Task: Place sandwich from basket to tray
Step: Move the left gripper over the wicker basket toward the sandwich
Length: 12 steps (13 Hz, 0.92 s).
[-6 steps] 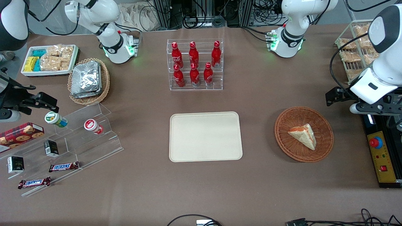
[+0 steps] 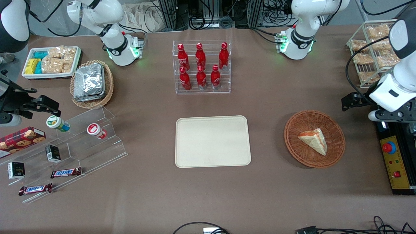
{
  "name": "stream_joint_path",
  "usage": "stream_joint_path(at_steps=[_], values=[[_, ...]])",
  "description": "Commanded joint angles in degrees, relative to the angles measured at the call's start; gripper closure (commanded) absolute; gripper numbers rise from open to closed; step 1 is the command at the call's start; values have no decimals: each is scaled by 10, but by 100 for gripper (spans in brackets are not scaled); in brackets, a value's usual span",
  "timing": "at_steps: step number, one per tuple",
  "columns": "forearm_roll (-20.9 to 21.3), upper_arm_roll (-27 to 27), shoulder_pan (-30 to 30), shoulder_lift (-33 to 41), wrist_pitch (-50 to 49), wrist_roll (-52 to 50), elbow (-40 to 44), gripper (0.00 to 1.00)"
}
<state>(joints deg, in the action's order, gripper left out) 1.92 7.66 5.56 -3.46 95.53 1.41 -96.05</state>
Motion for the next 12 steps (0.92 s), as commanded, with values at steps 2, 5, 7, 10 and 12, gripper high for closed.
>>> stream_joint_path(at_steps=[2, 5, 7, 10, 12], values=[[-17, 3, 19, -25, 2, -88, -3, 0], [-29, 3, 19, -27, 90, -236, -72, 0], [-29, 3, 18, -37, 178, -320, -126, 0], [-23, 3, 16, -80, 317, -394, -195, 0], [-22, 3, 11, -125, 349, -431, -195, 0]])
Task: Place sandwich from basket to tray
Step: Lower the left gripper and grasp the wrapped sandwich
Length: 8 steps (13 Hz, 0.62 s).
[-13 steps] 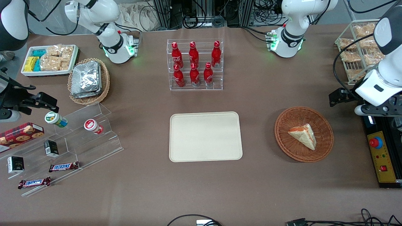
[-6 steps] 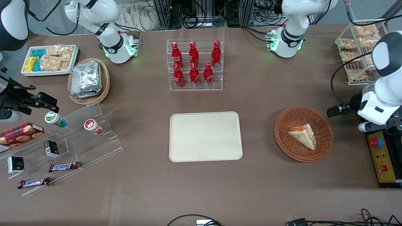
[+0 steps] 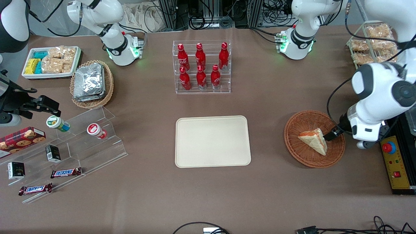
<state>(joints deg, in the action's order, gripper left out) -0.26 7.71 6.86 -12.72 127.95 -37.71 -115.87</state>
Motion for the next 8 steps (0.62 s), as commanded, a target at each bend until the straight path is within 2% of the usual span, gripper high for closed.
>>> stream_joint_path(at_steps=[1, 8], values=[[8, 3, -2, -48, 37, -54, 3, 0], [18, 4, -13, -107, 64, -110, 6, 0]])
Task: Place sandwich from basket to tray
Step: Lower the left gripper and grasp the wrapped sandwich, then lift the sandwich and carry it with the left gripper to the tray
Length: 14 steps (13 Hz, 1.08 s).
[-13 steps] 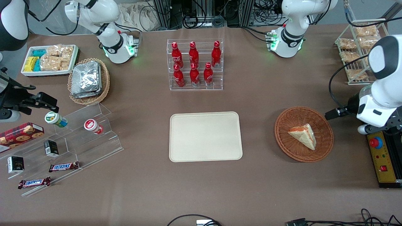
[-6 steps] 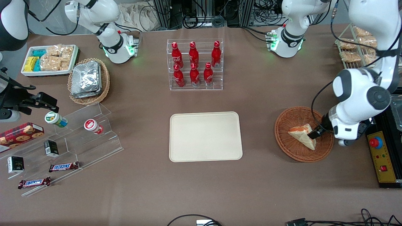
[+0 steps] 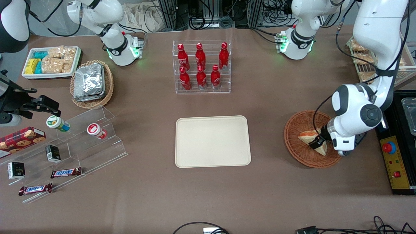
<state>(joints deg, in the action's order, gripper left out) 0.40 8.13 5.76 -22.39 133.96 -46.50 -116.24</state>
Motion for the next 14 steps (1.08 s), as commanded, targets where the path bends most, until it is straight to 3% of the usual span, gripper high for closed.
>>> stream_joint_path(at_steps=[1, 2, 3, 4, 7, 9, 12, 14], values=[[11, 0, -3, -11, 4, -24, 13, 15], [11, 0, -3, -10, 4, -31, 16, 59], [12, 0, -3, -9, 2, -34, 17, 90], [15, 0, -3, -6, 2, -33, 18, 100], [33, 0, -1, 9, -42, -27, 46, 100], [33, 1, 0, 22, -122, -5, 95, 100], [30, 13, -3, 22, -284, 20, 229, 100], [29, 53, -1, 16, -368, 62, 320, 100]])
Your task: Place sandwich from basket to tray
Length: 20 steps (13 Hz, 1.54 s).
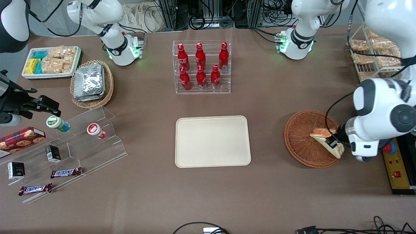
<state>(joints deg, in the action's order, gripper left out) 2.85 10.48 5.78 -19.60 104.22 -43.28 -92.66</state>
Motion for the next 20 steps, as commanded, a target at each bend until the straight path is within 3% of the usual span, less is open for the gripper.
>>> stream_joint_path(at_steps=[1, 3, 5, 7, 9, 12, 15, 16, 19, 20], values=[[4, 48, -2, -12, -87, 72, 105, 100], [0, 94, -2, -18, -79, 135, 112, 100], [7, 152, -11, -54, -68, 136, 114, 100], [15, 156, -60, -104, -25, 135, 120, 99], [77, 156, -112, -158, 21, 111, 122, 99], [126, 155, -163, -226, 55, 51, 127, 97], [133, 154, -179, -251, 60, 30, 129, 86], [132, 155, -179, -253, 65, 25, 127, 78], [132, 156, -180, -258, 66, 6, 127, 29], [132, 156, -180, -258, 66, 6, 127, 21]])
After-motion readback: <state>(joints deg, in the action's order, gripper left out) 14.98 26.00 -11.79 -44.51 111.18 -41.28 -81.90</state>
